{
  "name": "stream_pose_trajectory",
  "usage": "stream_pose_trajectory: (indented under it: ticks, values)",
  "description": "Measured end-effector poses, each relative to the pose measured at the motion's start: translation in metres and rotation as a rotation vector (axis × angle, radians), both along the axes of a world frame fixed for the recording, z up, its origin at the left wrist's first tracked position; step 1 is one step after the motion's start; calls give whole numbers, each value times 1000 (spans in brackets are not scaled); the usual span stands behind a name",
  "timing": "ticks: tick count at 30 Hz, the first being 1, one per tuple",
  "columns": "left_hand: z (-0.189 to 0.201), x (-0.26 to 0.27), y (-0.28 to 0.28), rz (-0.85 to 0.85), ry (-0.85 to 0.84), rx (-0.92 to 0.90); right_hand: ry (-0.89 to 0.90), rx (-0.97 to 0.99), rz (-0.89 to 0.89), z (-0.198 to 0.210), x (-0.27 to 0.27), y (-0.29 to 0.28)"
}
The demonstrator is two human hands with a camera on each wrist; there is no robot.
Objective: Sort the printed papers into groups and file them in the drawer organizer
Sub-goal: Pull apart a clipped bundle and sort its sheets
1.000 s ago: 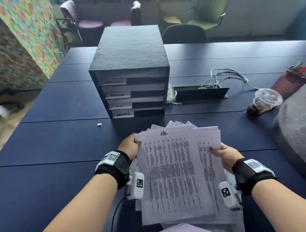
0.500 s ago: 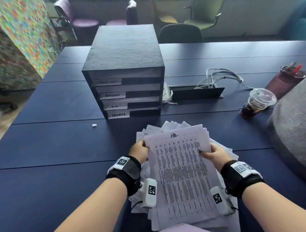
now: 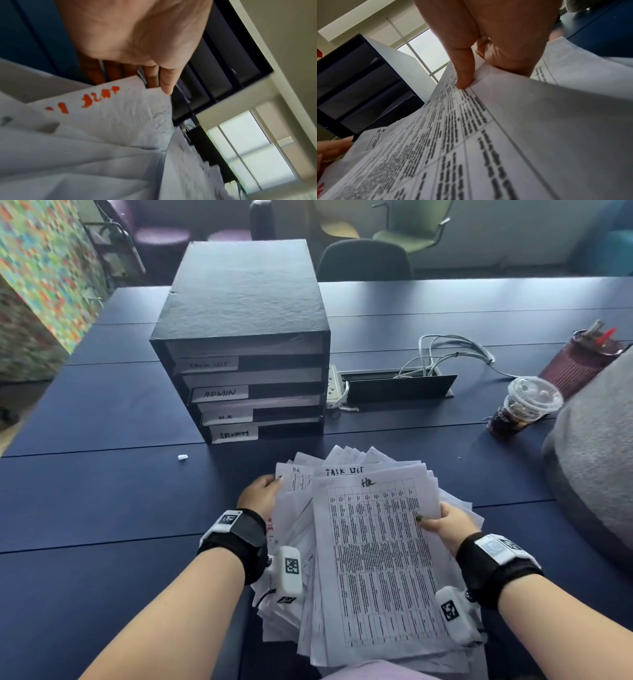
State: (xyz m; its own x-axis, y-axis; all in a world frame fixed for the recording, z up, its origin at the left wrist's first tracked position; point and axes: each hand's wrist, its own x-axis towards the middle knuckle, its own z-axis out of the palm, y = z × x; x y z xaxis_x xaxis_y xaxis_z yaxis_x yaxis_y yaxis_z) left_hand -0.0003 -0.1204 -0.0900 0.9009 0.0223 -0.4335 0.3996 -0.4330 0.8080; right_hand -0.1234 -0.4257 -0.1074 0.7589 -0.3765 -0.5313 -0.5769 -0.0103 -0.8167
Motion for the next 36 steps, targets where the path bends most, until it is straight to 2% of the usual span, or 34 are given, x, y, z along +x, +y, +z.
stream_pose_trajectory:
  ticks: [3,7,15,21,27,29,31,34,36]
  values:
    - [-3,2,-8,-30,-69,62,4,-3,-6,-2,-1,-1]
    - [6,6,-16,-29,-185,262,1,-2,4,-1,-1,-1]
    - [55,5,-10,159,-492,72,25,-38,14,-8,0,-5]
    - [121,10,6,168,-948,38,18,-40,0,-2,0,-4]
    - [194,2,9,230,-1156,-136,-18,7,-26,-6,0,-6]
    - [204,1,8,248,-1189,-221,-35,23,-61,-6,1,-7]
    - [204,1,3,247,-1150,-247,-46,45,-84,-6,1,-9]
    - [185,-1,-7,210,-1018,-157,-82,112,-105,1,4,-11]
    - [159,-3,-14,119,-909,-223,-126,204,-112,11,4,-8]
